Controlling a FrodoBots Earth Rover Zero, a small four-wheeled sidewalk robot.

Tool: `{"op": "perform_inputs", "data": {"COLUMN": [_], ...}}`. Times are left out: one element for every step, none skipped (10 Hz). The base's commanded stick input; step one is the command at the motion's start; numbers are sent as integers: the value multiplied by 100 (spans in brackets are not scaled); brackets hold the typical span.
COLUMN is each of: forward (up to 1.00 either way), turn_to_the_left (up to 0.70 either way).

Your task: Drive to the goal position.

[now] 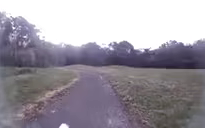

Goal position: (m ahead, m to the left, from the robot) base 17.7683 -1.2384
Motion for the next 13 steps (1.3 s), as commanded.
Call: {"op": "perform_inputs", "data": {"forward": [70,70,70,70,70,70,70,70,70,70,70,70,70], "turn_to_the_left": [0,0,0,0,0,0,0,0,0,0,0,0,0]}}
